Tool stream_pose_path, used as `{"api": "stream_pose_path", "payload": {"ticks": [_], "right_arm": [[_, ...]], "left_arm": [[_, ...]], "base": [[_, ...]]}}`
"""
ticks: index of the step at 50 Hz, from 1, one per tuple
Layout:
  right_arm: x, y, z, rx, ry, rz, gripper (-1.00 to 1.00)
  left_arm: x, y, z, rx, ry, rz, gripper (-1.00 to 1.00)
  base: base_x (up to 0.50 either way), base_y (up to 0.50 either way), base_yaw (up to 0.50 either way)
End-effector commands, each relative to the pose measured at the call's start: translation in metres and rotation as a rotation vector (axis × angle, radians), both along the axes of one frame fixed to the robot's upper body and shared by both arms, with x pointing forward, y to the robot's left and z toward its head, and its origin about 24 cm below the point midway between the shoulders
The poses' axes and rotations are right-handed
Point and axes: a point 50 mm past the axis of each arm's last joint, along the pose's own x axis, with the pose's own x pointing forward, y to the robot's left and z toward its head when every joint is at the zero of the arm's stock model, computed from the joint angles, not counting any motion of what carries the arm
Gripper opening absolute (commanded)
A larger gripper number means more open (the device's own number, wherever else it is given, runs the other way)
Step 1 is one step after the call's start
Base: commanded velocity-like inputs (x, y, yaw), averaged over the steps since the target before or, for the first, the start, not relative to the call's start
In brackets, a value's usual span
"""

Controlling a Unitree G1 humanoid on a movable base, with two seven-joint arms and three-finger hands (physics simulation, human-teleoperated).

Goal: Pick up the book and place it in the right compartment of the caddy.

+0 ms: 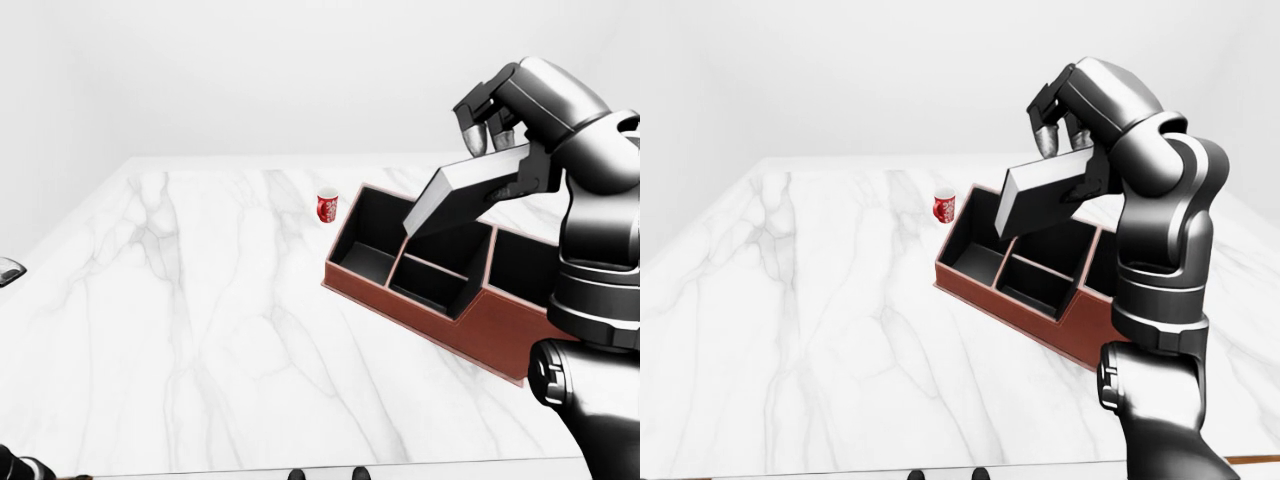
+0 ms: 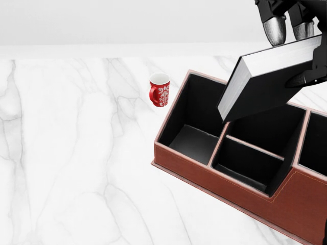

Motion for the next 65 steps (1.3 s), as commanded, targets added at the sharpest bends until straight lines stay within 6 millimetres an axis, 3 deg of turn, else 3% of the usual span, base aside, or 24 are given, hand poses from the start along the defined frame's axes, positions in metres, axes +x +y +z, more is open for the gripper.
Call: {"api": "stream_pose_path", "payload": {"ticks": [1,17,42,65], "right_arm": [[0.001,-0.020,0.005,0.022,-0.018,-0.071,-1.00],[0.001,-0.041,0.011,0.042,-0.018,-0.133,-1.00],[0.000,-0.082,-0.001,0.088,0.016,-0.258,-1.00],[-0.006,-0.108,-0.014,0.116,0.038,-0.335,-1.00]], "left_arm": [[0.001,0.000,-0.001,0.005,0.007,0.006,1.00],[0.004,-0.001,-0.003,0.017,0.019,0.018,1.00],[0.005,-0.003,-0.005,0.037,0.020,0.031,1.00],[0.006,-0.006,-0.007,0.056,0.025,0.040,1.00]], "base": [[0.00,0.00,0.00],[0.00,0.00,0.00],[0.00,0.00,0.00],[0.00,0.00,0.00]]}}
